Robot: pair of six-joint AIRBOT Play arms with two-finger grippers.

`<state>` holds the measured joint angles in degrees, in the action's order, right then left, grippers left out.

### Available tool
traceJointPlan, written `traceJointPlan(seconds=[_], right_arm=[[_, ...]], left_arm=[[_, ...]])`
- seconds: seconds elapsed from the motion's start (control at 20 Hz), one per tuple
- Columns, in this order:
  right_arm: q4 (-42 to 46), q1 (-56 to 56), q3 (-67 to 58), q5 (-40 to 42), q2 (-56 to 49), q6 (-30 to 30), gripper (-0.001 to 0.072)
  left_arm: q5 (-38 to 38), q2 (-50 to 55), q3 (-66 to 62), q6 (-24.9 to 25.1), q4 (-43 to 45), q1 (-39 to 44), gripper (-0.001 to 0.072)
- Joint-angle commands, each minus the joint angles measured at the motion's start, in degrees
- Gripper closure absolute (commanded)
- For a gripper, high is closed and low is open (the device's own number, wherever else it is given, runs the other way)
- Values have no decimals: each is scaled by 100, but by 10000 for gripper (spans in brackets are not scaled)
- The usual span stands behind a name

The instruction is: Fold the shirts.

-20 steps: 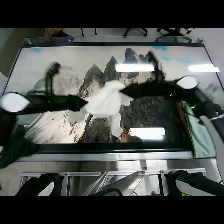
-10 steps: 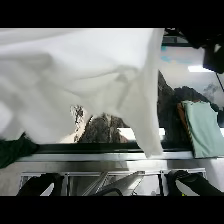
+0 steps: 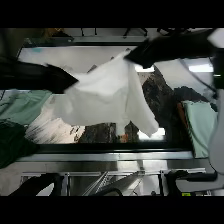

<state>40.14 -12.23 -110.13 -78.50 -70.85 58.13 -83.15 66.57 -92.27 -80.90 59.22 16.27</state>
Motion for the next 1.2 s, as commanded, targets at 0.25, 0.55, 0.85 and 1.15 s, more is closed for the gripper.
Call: traceJointPlan(seconds=[0.25, 0.55, 0.85, 1.15], right_arm=[[-28, -7, 345, 225, -3193, 232, 645], [-22, 535, 339, -199, -2389, 372, 268], [549, 1585, 1054, -1156, -1320, 876, 270], [1086, 1860, 3862, -278, -446, 730, 269]], left_arm=[[1176, 2905, 1576, 938, -92, -844, 693], [402, 3403, 258, 909, -81, -1493, 16], [374, 2922, 1300, 1060, -79, -1832, 17], [968, 2400, 2778, 1167, -83, -2262, 17]])
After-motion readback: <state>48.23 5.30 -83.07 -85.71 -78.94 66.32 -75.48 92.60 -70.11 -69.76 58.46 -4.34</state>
